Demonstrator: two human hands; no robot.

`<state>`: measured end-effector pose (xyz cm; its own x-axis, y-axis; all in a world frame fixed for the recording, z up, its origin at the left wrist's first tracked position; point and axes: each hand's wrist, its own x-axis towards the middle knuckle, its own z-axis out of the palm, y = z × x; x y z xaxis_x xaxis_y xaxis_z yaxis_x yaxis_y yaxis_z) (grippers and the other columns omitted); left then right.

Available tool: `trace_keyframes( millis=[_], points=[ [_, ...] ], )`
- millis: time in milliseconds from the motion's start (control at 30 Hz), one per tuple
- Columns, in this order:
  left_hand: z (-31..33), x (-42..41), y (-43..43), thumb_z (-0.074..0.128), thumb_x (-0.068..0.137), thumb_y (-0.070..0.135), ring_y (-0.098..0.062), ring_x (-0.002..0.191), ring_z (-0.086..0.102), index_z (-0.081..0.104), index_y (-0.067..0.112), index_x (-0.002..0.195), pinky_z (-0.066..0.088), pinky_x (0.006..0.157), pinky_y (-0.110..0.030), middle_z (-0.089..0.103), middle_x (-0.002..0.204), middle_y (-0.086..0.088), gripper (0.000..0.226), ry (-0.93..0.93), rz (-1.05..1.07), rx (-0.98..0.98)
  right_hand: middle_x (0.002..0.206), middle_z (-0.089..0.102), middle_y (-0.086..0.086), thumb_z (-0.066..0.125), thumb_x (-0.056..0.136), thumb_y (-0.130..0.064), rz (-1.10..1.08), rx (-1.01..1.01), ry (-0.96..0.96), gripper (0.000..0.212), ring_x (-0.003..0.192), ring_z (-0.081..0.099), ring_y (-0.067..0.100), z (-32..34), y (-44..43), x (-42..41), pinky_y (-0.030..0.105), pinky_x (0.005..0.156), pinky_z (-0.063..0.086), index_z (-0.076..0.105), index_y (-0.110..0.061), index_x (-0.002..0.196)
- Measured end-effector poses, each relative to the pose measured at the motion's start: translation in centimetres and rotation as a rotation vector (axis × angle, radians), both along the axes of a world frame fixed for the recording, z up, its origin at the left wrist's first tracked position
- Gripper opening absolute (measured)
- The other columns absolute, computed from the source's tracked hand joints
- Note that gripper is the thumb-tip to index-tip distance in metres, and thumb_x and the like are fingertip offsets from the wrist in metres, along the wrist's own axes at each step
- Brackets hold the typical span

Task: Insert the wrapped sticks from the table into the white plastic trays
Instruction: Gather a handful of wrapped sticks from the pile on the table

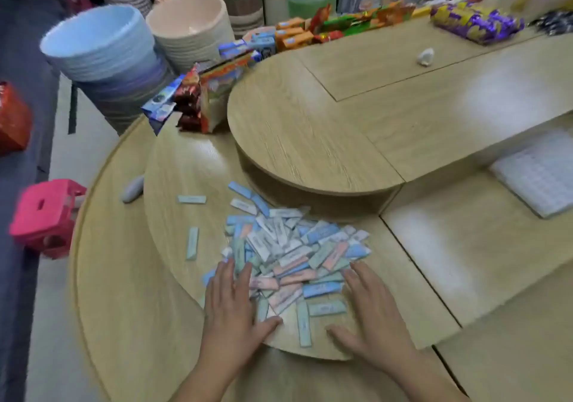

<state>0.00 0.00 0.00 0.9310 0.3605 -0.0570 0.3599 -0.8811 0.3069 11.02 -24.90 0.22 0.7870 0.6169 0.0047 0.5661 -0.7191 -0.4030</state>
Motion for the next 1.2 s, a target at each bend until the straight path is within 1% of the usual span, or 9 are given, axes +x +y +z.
trace_keyframes(
  millis=[100, 200, 367, 600, 767, 867, 933, 1067, 1200],
  points=[
    [-1.9, 0.5, 0.1, 0.064, 0.060, 0.079, -0.040, 0.147, 0.020, 0.030, 0.012, 0.151, 0.016, 0.116, -0.055, 0.026, 0.159, -0.021, 0.118, 0.010, -0.065, 0.041, 0.157, 0.026, 0.009, 0.063, 0.068, -0.072, 0.175, -0.072, -0.071, 0.103, 0.147, 0.022, 0.030, -1.3, 0.8, 1.9, 0.048, 0.116, 0.029, 0.026, -0.021, 0.150],
    [-3.8, 0.2, -0.1, 0.052, 0.059, 0.087, -0.043, 0.147, 0.020, 0.031, 0.012, 0.149, 0.016, 0.113, -0.060, 0.026, 0.158, -0.022, 0.120, 0.047, -0.108, 0.104, 0.162, 0.019, 0.012, 0.059, 0.071, -0.078, 0.357, -0.168, -0.178, 0.109, 0.151, 0.012, 0.033, -2.1, 1.2, 4.1, 0.051, 0.119, 0.016, 0.018, -0.021, 0.155],
    [-5.3, 0.2, -2.8, 0.049, 0.055, 0.093, -0.045, 0.147, 0.019, 0.028, 0.013, 0.152, 0.017, 0.110, -0.067, 0.024, 0.159, -0.025, 0.128, 0.034, -0.146, 0.115, 0.165, 0.009, 0.015, 0.050, 0.069, -0.087, 0.537, -0.351, -0.222, 0.116, 0.152, 0.005, 0.035, -1.7, 1.9, 7.8, 0.055, 0.119, 0.009, 0.016, -0.020, 0.158],
    [-6.4, 1.9, -5.9, 0.048, 0.056, 0.092, -0.047, 0.146, 0.020, 0.025, 0.014, 0.153, 0.018, 0.108, -0.073, 0.023, 0.159, -0.024, 0.127, -0.046, -0.072, 0.101, 0.164, 0.013, 0.012, 0.050, 0.063, -0.089, 0.641, -0.428, -0.184, 0.120, 0.152, 0.006, 0.033, -1.7, 3.8, 10.0, 0.061, 0.115, 0.009, 0.016, -0.024, 0.158],
    [-6.9, 3.4, -5.7, 0.052, 0.058, 0.089, -0.048, 0.148, 0.010, 0.011, 0.020, 0.158, 0.012, 0.112, -0.073, 0.014, 0.163, -0.023, 0.128, -0.133, -0.012, 0.136, 0.165, 0.003, 0.015, 0.050, 0.059, -0.092, 0.664, -0.440, -0.209, 0.127, 0.151, 0.001, 0.038, -1.4, 5.4, 11.6, 0.072, 0.108, 0.019, 0.009, -0.024, 0.158],
    [-7.3, 4.3, -4.9, 0.050, 0.061, 0.090, -0.048, 0.149, 0.008, 0.010, 0.020, 0.159, 0.008, 0.113, -0.072, 0.009, 0.164, -0.022, 0.127, -0.183, 0.016, 0.154, 0.165, 0.002, 0.014, 0.050, 0.056, -0.093, 0.671, -0.456, -0.186, 0.130, 0.150, 0.006, 0.038, -1.5, 6.3, 12.3, 0.070, 0.104, 0.030, 0.008, -0.025, 0.158],
    [-7.5, 4.8, -4.6, 0.050, 0.063, 0.090, -0.048, 0.149, 0.008, 0.010, 0.021, 0.159, 0.009, 0.113, -0.072, 0.009, 0.164, -0.022, 0.125, -0.187, 0.032, 0.165, 0.165, 0.007, 0.013, 0.051, 0.057, -0.093, 0.683, -0.461, -0.176, 0.129, 0.150, 0.013, 0.036, -1.6, 6.7, 12.6, 0.066, 0.103, 0.033, 0.008, -0.026, 0.158],
    [-7.7, 5.3, -4.3, 0.053, 0.065, 0.086, -0.045, 0.149, 0.011, 0.020, 0.021, 0.157, 0.011, 0.113, -0.071, 0.013, 0.164, -0.018, 0.118, -0.193, 0.032, 0.176, 0.157, 0.030, 0.012, 0.051, 0.060, -0.089, 0.671, -0.433, -0.203, 0.121, 0.142, 0.032, 0.034, -1.8, 6.7, 12.6, 0.059, 0.097, 0.041, 0.020, -0.024, 0.157],
    [-7.5, 5.6, -4.1, 0.052, 0.070, 0.081, -0.041, 0.150, 0.012, 0.028, 0.020, 0.155, 0.011, 0.115, -0.068, 0.017, 0.164, -0.014, 0.107, -0.216, 0.025, 0.175, 0.151, 0.038, 0.010, 0.054, 0.064, -0.084, 0.643, -0.372, -0.236, 0.112, 0.137, 0.036, 0.033, -2.5, 6.3, 12.3, 0.054, 0.093, 0.043, 0.026, -0.025, 0.154]
  ],
)
